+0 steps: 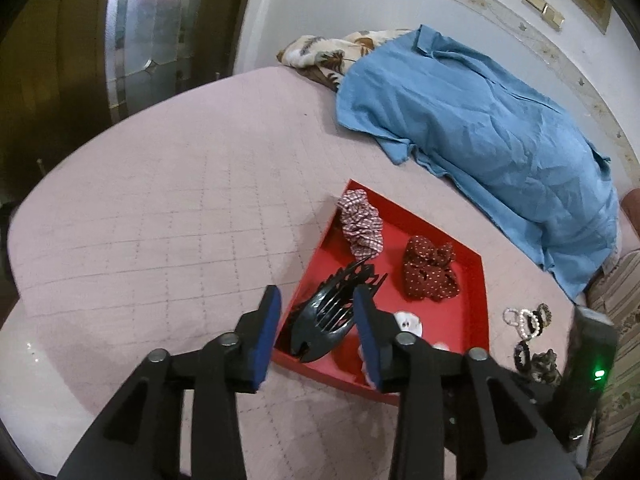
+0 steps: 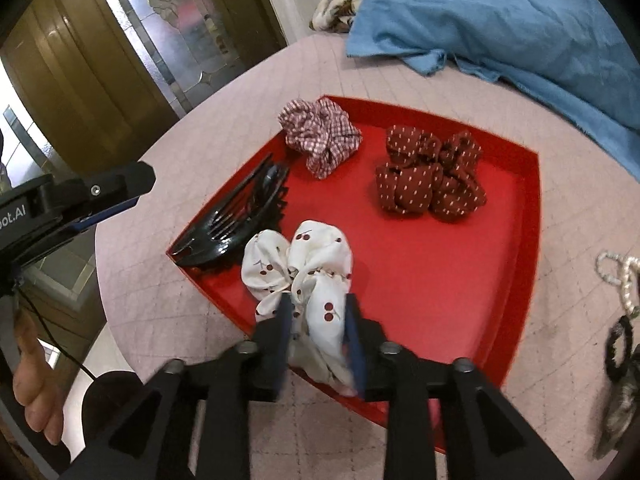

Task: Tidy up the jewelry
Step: 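Open both tools to release the clip and scrunchie into the tray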

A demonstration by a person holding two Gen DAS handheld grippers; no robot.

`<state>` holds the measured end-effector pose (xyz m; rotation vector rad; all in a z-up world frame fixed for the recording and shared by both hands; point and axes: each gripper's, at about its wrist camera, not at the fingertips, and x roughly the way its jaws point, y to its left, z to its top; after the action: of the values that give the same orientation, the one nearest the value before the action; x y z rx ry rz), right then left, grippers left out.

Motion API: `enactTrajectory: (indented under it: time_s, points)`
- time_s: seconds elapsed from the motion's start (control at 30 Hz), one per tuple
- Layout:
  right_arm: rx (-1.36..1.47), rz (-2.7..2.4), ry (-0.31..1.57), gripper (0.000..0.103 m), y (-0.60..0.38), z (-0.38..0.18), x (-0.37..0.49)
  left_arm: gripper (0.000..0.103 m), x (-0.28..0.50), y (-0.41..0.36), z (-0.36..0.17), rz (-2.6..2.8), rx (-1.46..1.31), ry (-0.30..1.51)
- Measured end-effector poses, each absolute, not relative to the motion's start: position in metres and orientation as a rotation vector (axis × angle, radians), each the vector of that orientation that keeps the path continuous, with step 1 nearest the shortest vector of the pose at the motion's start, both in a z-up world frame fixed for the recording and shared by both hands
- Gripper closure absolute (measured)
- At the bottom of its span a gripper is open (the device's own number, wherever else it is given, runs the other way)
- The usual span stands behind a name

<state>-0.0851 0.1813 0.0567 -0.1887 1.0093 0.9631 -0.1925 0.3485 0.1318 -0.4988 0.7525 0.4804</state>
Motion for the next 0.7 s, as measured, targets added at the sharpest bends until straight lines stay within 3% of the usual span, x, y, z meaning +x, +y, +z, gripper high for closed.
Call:
enactTrajectory:
  time_s: [0.33,0.5,0.7]
  points:
    - [-0.131,0.953,0.901,0.042,0.117,0.091,-0.098,0.056,-0.204,0.32,0.145,0.517,-0.436,0.753]
    - [-0.087,0.887,0.873,0.039,0.056,0.091,-0.109,0.046,-0.201,0.294,0.153,0.492,-0.384,0.739]
    - [-0.051,0.756,0.864,0.039,-0.02,0.081,-0.114,0.042,-0.191,0.255,0.153,0.423,-0.325,0.755]
